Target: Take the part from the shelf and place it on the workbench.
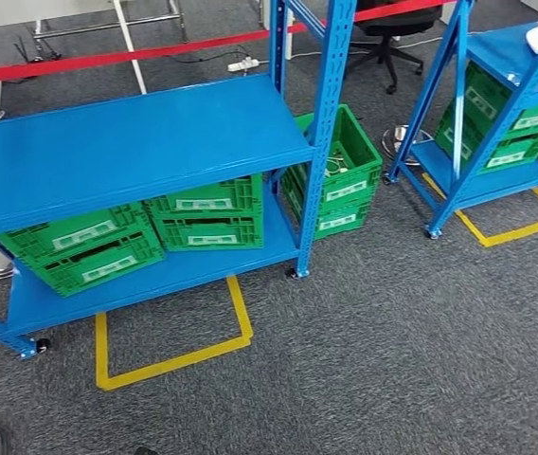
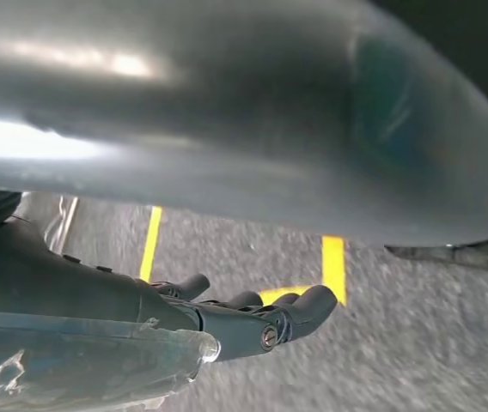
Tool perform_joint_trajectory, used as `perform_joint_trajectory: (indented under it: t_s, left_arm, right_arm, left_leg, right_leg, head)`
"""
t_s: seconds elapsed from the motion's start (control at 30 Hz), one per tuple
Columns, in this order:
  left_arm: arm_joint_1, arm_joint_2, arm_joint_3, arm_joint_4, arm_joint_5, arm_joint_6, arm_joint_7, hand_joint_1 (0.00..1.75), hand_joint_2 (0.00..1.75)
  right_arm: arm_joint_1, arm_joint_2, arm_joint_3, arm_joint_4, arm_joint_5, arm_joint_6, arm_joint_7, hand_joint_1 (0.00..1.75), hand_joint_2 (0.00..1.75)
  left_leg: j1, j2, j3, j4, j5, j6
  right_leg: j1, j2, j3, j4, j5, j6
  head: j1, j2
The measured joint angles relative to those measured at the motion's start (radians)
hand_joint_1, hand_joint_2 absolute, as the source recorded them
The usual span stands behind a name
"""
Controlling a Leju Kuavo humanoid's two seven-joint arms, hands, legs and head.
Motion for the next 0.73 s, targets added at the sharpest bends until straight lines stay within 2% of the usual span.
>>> perform_joint_trajectory:
  t_s: [0.03,0.07,0.13,0.17,0.2,0.27,0.33,0.37,0.4,0.43,0.5,0.53,0.57,0.63,0.67,0.7,0.73]
  left_arm:
    - [-0.001,-0.001,0.002,0.0,0.001,-0.003,-0.003,0.0,0.0]
    - [0.0,-0.001,0.003,0.0,0.0,-0.005,-0.005,0.0,0.0]
    - [0.004,-0.001,0.005,0.0,-0.002,-0.008,-0.008,0.0,0.0]
    - [0.006,-0.002,0.006,0.0,-0.003,-0.008,-0.01,0.0,0.0]
    - [0.006,-0.002,0.007,0.0,-0.003,-0.008,-0.011,0.0,0.0]
    - [0.004,-0.004,0.009,0.0,-0.005,-0.008,-0.013,0.0,0.0]
    - [0.002,-0.004,0.01,0.0,-0.008,-0.008,-0.013,0.0,0.0]
    - [0.003,-0.004,0.011,0.0,-0.009,-0.007,-0.013,0.0,0.0]
    - [0.004,-0.004,0.012,0.0,-0.011,-0.007,-0.013,0.0,0.0]
    - [0.006,-0.004,0.012,-0.001,-0.012,-0.006,-0.013,0.0,0.0]
    - [0.006,-0.004,0.014,-0.002,-0.017,-0.005,-0.013,0.0,0.0]
    - [0.004,-0.004,0.015,-0.002,-0.019,-0.004,-0.013,0.0,0.0]
    - [0.004,-0.005,0.016,-0.003,-0.021,-0.004,-0.014,0.0,0.0]
    - [0.007,-0.006,0.019,-0.005,-0.023,-0.004,-0.014,0.0,0.0]
    - [0.01,-0.006,0.019,-0.006,-0.023,-0.004,-0.014,0.0,0.0]
    - [0.012,-0.006,0.02,-0.007,-0.023,-0.004,-0.014,0.0,0.0]
    - [0.013,-0.006,0.02,-0.008,-0.024,-0.004,-0.014,0.0,0.0]
  right_arm:
    - [0.0,0.0,0.0,0.0,-0.002,0.0,0.0,0.0,0.0]
    - [-0.001,0.001,0.0,0.0,-0.005,0.0,0.0,0.0,0.0]
    - [-0.003,0.002,0.0,0.0,-0.01,0.0,0.0,0.0,0.0]
    - [-0.005,0.002,0.0,0.0,-0.013,0.0,0.0,0.0,0.0]
    - [-0.004,0.003,0.0,0.0,-0.015,0.0,0.0,0.0,0.0]
    - [-0.001,0.004,0.0,0.0,-0.021,0.0,-0.001,0.0,0.0]
    - [0.003,0.004,0.0,0.0,-0.026,-0.001,0.0,0.0,0.0]
    - [0.004,0.004,0.0,0.0,-0.029,-0.002,0.0,0.0,0.0]
    - [0.003,0.005,0.001,0.0,-0.033,-0.002,0.0,0.0,0.0]
    - [0.002,0.005,0.001,0.0,-0.038,-0.003,0.0,0.0,0.0]
    - [0.0,0.006,0.002,0.0,-0.046,-0.004,0.0,0.0,0.0]
    - [0.0,0.006,0.002,0.0,-0.05,-0.004,0.001,0.0,0.0]
    - [0.0,0.006,0.003,0.0,-0.054,-0.004,0.002,0.0,0.0]
    - [-0.004,0.006,0.004,0.0,-0.059,-0.004,0.003,0.0,0.0]
    - [-0.007,0.007,0.005,-0.001,-0.06,-0.004,0.003,0.0,0.0]
    - [-0.008,0.008,0.006,-0.001,-0.06,-0.004,0.003,0.0,0.0]
    - [-0.009,0.008,0.006,-0.001,-0.06,-0.004,0.003,0.0,0.0]
  left_leg:
    - [0.0,-0.012,-0.003,0.0,0.002,-0.006]
    - [0.001,-0.024,-0.008,0.0,0.005,-0.013]
    - [0.005,-0.039,-0.016,-0.003,0.012,-0.028]
    - [0.005,-0.023,-0.021,0.004,0.008,-0.034]
    - [0.003,0.003,-0.032,0.026,-0.008,-0.038]
    - [-0.001,0.066,-0.081,0.13,-0.069,-0.045]
    - [-0.001,0.085,-0.136,0.25,-0.121,-0.049]
    - [-0.001,0.088,-0.146,0.274,-0.123,-0.049]
    - [-0.001,0.09,-0.137,0.262,-0.108,-0.047]
    - [-0.002,0.096,-0.109,0.215,-0.08,-0.044]
    - [-0.008,0.145,-0.033,0.08,-0.028,-0.034]
    - [-0.011,0.165,-0.006,0.031,-0.016,-0.029]
    - [-0.014,0.178,0.007,0.004,-0.013,-0.024]
    - [-0.013,0.159,0.007,-0.004,-0.013,-0.016]
    - [-0.01,0.148,0.007,-0.006,-0.011,-0.01]
    - [-0.008,0.136,0.008,-0.008,-0.008,-0.005]
    - [-0.005,0.131,0.009,-0.01,-0.006,-0.001]
  right_leg:
    - [-0.002,0.019,0.018,-0.042,0.012,-0.002]
    - [-0.002,0.028,0.026,-0.059,0.012,-0.007]
    - [0.002,0.009,0.03,-0.061,0.016,-0.021]
    - [0.002,-0.003,0.031,-0.063,0.019,-0.028]
    - [0.001,-0.017,0.031,-0.066,0.022,-0.035]
    - [0.003,-0.048,0.032,-0.069,0.024,-0.044]
    - [0.005,-0.081,0.031,-0.069,0.022,-0.047]
    - [0.006,-0.097,0.03,-0.069,0.022,-0.048]
    - [0.007,-0.112,0.031,-0.069,0.021,-0.048]
    - [0.008,-0.125,0.032,-0.069,0.021,-0.048]
    - [0.012,-0.148,0.035,-0.066,0.017,-0.042]
    - [0.016,-0.159,0.035,-0.065,0.014,-0.038]
    - [0.019,-0.17,0.036,-0.065,0.011,-0.033]
    - [0.021,-0.19,0.044,-0.068,0.007,-0.024]
    - [0.02,-0.178,0.045,-0.063,0.002,-0.019]
    - [0.017,-0.152,0.041,-0.046,-0.011,-0.013]
    - [0.015,-0.135,0.038,-0.038,-0.018,-0.01]
  head:
    - [0.0,0.0]
    - [-0.001,0.0]
    - [-0.001,0.0]
    - [-0.003,0.0]
    - [-0.007,0.0]
    - [-0.013,0.0]
    - [-0.014,0.0]
    - [-0.014,0.0]
    - [-0.015,0.0]
    - [-0.015,0.0]
    - [-0.015,0.0]
    - [-0.015,0.0]
    - [-0.014,0.0]
    - [-0.011,0.0]
    - [-0.01,0.0]
    - [-0.009,0.0]
    - [-0.008,0.0]
